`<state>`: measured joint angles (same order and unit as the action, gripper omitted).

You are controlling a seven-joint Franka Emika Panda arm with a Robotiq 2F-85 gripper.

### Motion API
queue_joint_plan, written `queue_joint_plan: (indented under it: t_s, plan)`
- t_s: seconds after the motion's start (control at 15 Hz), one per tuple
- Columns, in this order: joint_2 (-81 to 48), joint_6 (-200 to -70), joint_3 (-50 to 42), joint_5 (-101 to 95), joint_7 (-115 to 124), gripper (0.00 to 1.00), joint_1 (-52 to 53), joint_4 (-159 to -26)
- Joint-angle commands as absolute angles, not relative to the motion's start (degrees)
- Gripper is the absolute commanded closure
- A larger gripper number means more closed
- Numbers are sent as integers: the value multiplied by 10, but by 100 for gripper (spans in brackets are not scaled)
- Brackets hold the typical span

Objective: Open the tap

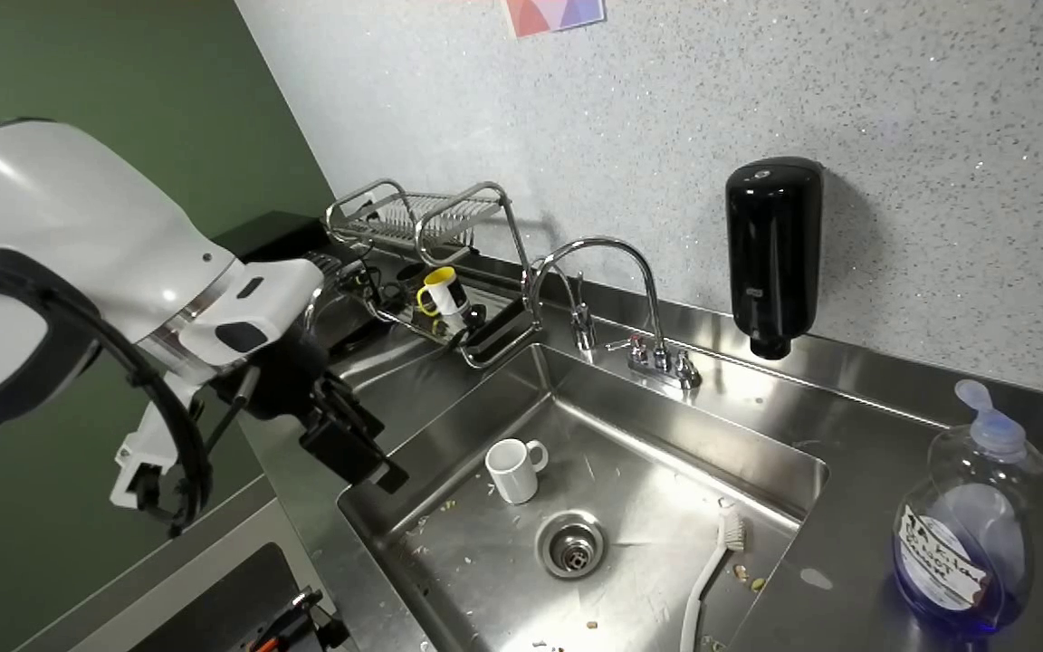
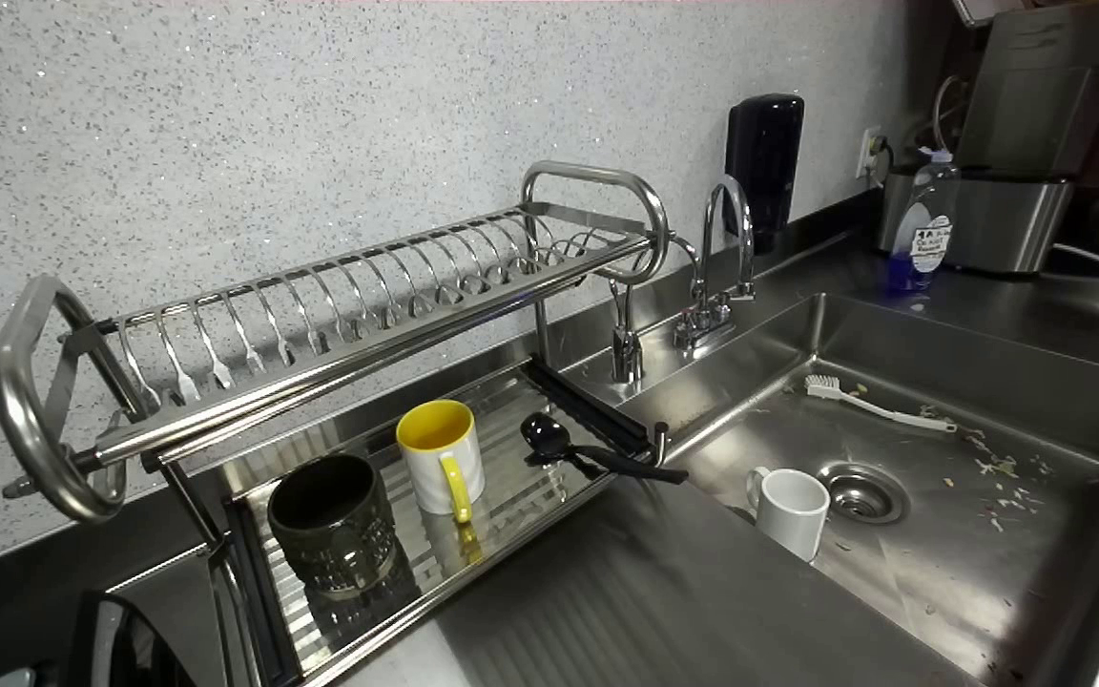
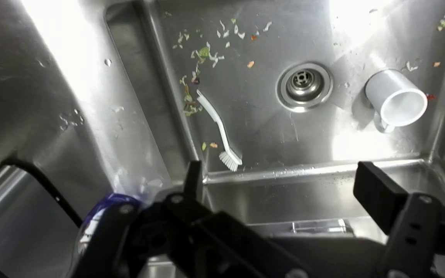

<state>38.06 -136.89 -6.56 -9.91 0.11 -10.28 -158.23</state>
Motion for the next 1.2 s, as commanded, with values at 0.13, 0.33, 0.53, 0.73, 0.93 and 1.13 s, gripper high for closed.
queue_joint_plan:
  t_s: [0.13, 0.33, 0.53, 0.73, 0.93, 1.13]
  plan:
    - [214, -1567, -63, -76, -10, 0, -69, -1512]
    - [115, -1602, -71, -65, -30, 0, -54, -1448]
    - [9, -1588, -69, -52, -32, 0, -55, -1360]
    - [-95, -1564, -66, -38, -27, 0, -61, -1263]
    - [-82, -1580, -67, -53, -14, 0, -61, -1286]
    - [-108, -1578, -67, -53, -14, 0, -62, -1261]
